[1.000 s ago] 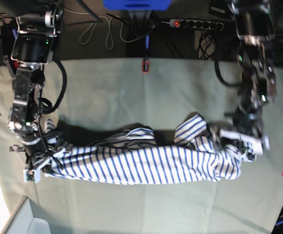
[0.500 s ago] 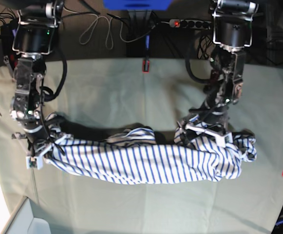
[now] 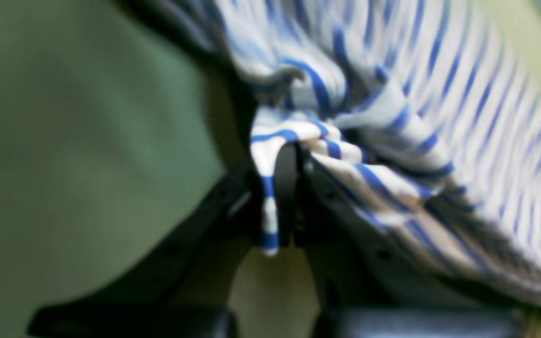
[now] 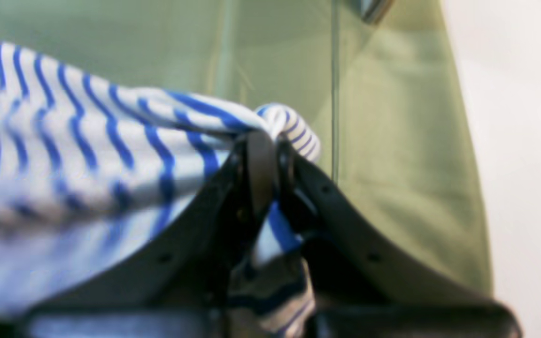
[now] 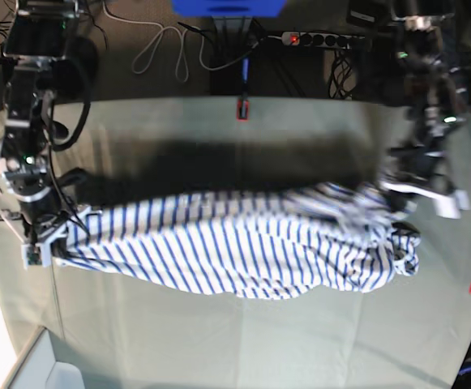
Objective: Layout the t-shirt on the table in an organized manner, then fold the t-shirt properly
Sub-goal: 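Lift the shirt with both grippers and shake it out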
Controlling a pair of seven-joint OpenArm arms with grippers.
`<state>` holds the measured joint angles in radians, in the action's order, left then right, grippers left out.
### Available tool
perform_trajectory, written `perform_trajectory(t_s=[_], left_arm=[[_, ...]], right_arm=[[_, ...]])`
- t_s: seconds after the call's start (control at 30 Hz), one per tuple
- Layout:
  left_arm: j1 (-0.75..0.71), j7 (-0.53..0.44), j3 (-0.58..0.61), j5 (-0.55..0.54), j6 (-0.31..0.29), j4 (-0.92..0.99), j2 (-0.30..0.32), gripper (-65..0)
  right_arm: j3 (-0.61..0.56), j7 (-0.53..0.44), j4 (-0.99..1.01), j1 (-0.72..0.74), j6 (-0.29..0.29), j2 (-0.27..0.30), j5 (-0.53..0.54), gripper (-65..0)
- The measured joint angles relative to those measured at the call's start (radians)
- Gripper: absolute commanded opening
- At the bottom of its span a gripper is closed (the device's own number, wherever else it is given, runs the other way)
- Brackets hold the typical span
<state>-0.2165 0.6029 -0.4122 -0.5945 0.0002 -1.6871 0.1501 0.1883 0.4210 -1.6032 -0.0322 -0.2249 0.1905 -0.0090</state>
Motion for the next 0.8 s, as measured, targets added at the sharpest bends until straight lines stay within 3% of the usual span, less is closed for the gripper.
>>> perform_trajectory(t_s=[0.2, 0.4, 0.5, 0.67, 0.8], left_arm=[[-0.028, 0.163, -0.293, -0.014, -0.013, -0.243, -0.008, -64.8], [0.112, 0.235, -0.356, -0.015, -0.017, -0.252, -0.003, -64.8], [0.222, 0.223, -0.311, -0.002, -0.009, -0.232, 0.022, -64.8], [0.473, 0.210, -0.116, 0.009, 0.000, -0.100, 0.095, -64.8], [0.687, 0.204, 0.000, 0.013, 0.000, 0.072, 0.106, -64.8]], right_arm=[[-0.004, -0.004, -0.132, -0.124, -0.013, 0.001, 0.015, -65.0], [-0.006, -0.005, -0.150, -0.091, -0.014, 0.000, 0.018, -65.0], [-0.043, -0.004, -0.139, -0.018, -0.013, 0.001, 0.011, -65.0], [-0.085, 0.007, -0.041, 0.173, -0.011, 0.004, 0.002, -65.0], [-0.086, 0.014, 0.090, 0.387, -0.011, 0.004, 0.006, -65.0]])
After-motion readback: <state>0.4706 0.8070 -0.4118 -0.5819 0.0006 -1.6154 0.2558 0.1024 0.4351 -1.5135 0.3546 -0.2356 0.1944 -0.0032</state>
